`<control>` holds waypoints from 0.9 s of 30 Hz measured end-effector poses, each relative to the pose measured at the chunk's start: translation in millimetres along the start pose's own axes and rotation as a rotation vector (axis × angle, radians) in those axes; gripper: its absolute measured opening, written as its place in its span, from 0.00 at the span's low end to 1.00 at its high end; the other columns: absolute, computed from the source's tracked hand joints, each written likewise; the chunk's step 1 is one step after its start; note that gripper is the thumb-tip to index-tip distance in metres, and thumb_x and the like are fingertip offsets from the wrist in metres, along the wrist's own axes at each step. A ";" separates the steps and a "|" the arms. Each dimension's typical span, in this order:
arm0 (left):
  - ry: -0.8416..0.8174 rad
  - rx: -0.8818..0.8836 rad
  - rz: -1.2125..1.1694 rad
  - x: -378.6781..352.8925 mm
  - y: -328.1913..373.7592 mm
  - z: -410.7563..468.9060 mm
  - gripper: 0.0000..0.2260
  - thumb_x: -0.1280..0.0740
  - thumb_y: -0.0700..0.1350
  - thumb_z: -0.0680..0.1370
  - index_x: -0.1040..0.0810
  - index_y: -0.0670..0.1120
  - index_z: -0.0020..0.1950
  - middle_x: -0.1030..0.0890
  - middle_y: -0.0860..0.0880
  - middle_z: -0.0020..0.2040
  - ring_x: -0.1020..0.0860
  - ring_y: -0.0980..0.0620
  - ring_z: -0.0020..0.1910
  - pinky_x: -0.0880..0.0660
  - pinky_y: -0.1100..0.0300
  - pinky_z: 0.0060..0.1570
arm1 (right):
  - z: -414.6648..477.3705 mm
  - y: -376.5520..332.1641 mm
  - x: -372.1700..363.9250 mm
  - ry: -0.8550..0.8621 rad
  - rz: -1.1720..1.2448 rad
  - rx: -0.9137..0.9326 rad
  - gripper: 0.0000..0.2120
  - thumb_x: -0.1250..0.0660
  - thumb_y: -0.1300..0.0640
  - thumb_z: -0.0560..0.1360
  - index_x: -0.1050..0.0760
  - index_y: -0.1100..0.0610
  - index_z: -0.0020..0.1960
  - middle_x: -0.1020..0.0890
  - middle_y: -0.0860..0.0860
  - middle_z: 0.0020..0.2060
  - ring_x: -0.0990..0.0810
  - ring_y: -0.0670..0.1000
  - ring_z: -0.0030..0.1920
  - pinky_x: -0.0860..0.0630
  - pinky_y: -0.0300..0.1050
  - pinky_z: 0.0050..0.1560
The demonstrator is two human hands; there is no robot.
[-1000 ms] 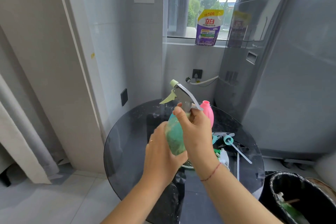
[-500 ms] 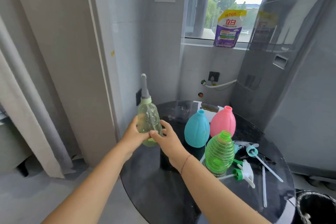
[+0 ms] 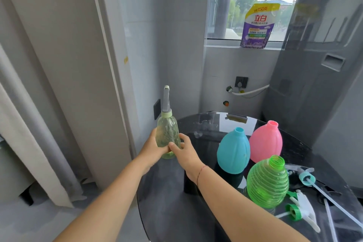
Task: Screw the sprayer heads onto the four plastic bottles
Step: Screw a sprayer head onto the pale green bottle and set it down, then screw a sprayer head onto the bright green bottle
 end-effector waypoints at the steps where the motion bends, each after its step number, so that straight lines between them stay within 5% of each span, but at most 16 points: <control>1: -0.011 0.007 -0.006 0.5 -2.2 1.4 0.29 0.25 0.45 0.71 0.34 0.60 0.66 0.23 0.64 0.54 0.25 0.66 0.52 0.28 0.71 0.40 | 0.3 0.6 -1.2 0.001 0.003 -0.002 0.28 0.37 0.53 0.77 0.43 0.52 0.74 0.24 0.53 0.63 0.23 0.50 0.61 0.26 0.42 0.61; 4: -0.032 0.025 0.009 0.0 -5.1 0.8 0.32 0.24 0.43 0.70 0.35 0.58 0.69 0.23 0.63 0.57 0.24 0.70 0.50 0.26 0.75 0.36 | -2.8 1.9 -2.6 0.011 0.012 -0.020 0.29 0.37 0.53 0.77 0.44 0.52 0.75 0.25 0.53 0.65 0.24 0.50 0.62 0.27 0.41 0.60; 6: -0.019 0.047 0.015 -0.6 -2.9 -5.7 0.38 0.23 0.45 0.69 0.39 0.55 0.73 0.28 0.56 0.68 0.26 0.61 0.64 0.27 0.71 0.50 | -8.3 0.8 -2.5 0.011 0.016 -0.038 0.32 0.37 0.53 0.77 0.48 0.52 0.77 0.30 0.54 0.69 0.27 0.51 0.65 0.30 0.39 0.59; 9: 0.170 0.081 0.120 -0.6 3.8 -24.8 0.50 0.21 0.48 0.67 0.51 0.51 0.79 0.46 0.50 0.79 0.43 0.49 0.77 0.38 0.52 0.70 | -27.4 -4.1 1.7 0.019 -0.027 -0.031 0.36 0.36 0.49 0.76 0.51 0.50 0.77 0.40 0.54 0.75 0.35 0.53 0.72 0.36 0.41 0.62; 14: 0.394 -0.226 0.196 -32.8 23.1 -93.0 0.44 0.23 0.45 0.69 0.46 0.49 0.77 0.43 0.48 0.77 0.44 0.48 0.76 0.42 0.50 0.73 | -98.5 -9.9 28.1 0.084 -0.084 0.186 0.32 0.35 0.49 0.76 0.45 0.47 0.76 0.37 0.46 0.74 0.38 0.46 0.73 0.39 0.39 0.68; 18: 0.272 -0.361 0.129 -92.2 42.4 -149.4 0.37 0.26 0.43 0.71 0.42 0.52 0.75 0.39 0.52 0.75 0.41 0.54 0.74 0.42 0.54 0.72 | -162.5 -6.8 76.8 0.219 -0.108 0.327 0.23 0.35 0.55 0.76 0.34 0.46 0.69 0.27 0.42 0.64 0.28 0.39 0.64 0.31 0.36 0.64; 23: 0.031 -0.368 0.067 -166.8 64.1 -183.5 0.39 0.23 0.49 0.69 0.40 0.52 0.75 0.37 0.56 0.72 0.39 0.58 0.72 0.38 0.56 0.72 | -211.5 -5.1 146.8 0.413 -0.078 0.335 0.10 0.34 0.59 0.76 0.24 0.47 0.54 0.19 0.45 0.51 0.20 0.41 0.49 0.21 0.37 0.44; 27: -0.055 -0.367 0.028 -206.0 87.9 -186.6 0.41 0.21 0.58 0.62 0.44 0.71 0.65 0.35 0.72 0.61 0.35 0.69 0.62 0.37 0.70 0.63 | -224.8 3.0 195.3 0.543 -0.085 0.288 0.08 0.34 0.61 0.75 0.22 0.49 0.49 0.17 0.47 0.47 0.19 0.42 0.44 0.25 0.31 0.39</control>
Point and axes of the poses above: each hand's wrist, its own z-axis towards the middle knuckle, its own x-axis out of the back of the hand, y = z × x, the point moved 2 cm from there along z, towards the middle knuckle
